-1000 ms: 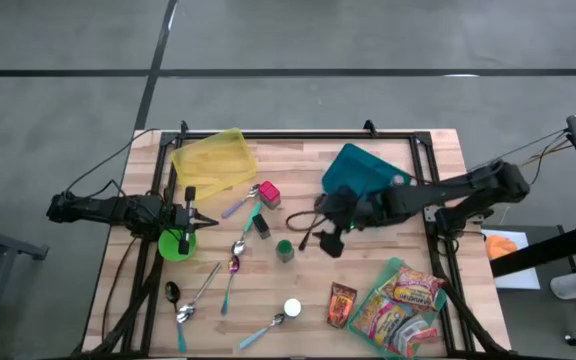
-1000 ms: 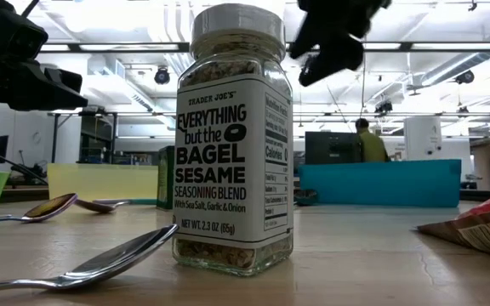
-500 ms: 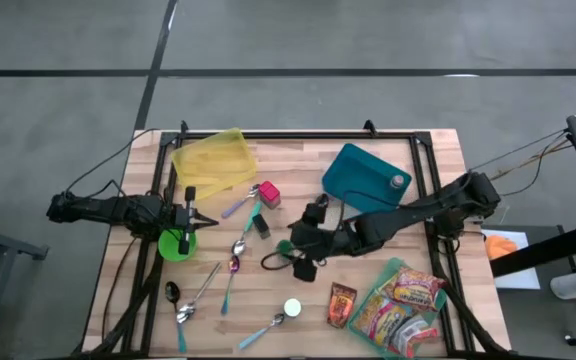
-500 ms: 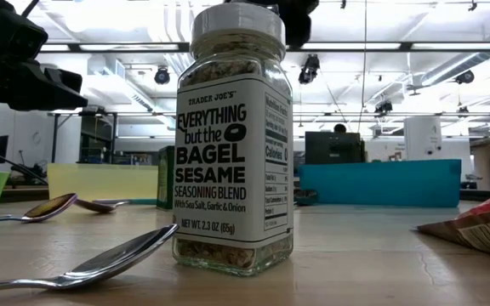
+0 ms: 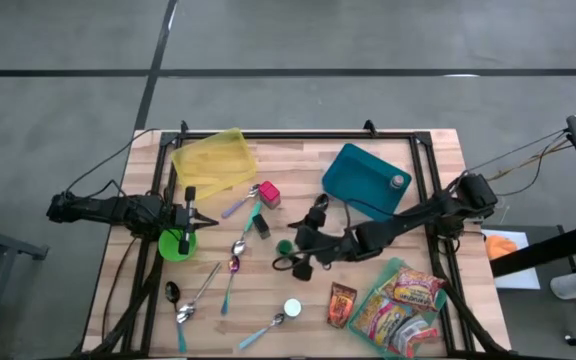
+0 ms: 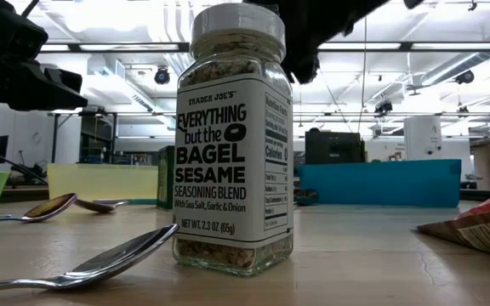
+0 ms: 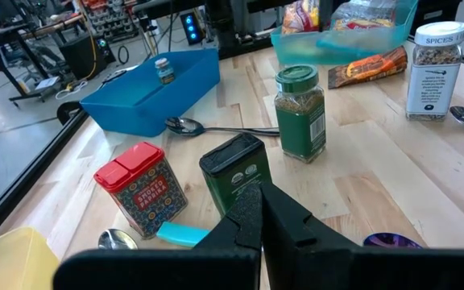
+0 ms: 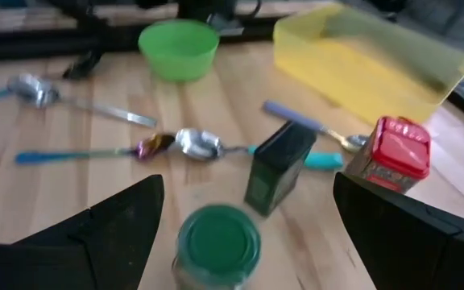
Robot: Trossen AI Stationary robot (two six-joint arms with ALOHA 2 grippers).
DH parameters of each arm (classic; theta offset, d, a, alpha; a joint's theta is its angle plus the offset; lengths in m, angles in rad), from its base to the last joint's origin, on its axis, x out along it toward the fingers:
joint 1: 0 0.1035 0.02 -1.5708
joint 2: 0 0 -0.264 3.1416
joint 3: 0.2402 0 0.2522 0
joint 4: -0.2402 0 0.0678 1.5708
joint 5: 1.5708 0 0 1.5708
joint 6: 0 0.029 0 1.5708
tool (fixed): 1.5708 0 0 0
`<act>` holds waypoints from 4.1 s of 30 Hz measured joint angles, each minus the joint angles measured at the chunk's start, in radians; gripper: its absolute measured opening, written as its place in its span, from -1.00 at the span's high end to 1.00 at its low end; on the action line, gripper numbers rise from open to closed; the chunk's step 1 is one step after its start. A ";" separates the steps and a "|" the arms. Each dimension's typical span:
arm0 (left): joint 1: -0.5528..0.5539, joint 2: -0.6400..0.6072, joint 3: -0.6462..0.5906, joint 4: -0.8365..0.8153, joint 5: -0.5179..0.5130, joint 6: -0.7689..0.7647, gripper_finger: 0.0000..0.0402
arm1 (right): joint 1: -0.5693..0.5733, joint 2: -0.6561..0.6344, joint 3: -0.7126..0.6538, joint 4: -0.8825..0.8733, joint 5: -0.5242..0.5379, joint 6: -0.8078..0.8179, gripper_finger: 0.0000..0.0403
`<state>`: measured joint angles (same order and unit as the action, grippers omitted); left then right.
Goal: Pick & Place Food Item
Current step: Put the green seasoning bottle into the blue bin
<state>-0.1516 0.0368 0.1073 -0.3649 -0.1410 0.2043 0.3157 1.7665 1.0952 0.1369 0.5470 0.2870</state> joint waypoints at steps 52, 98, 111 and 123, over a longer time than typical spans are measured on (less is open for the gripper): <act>0.000 0.032 0.000 0.000 0.000 0.000 1.00 | -0.015 0.120 -0.050 0.106 -0.050 0.109 -0.78; 0.000 0.031 0.000 0.000 0.000 0.000 1.00 | -0.015 0.120 -0.050 0.106 -0.058 0.068 -0.07; 0.000 0.031 0.000 0.000 0.000 0.000 1.00 | -0.015 0.120 -0.051 0.106 -0.058 0.068 -0.07; 0.000 0.031 0.000 0.000 0.000 0.000 1.00 | -0.015 0.086 -0.052 0.084 -0.057 0.057 -0.07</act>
<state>-0.1514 0.0675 0.1072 -0.3647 -0.1410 0.2043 0.3008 1.8523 1.0431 0.2209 0.4897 0.3439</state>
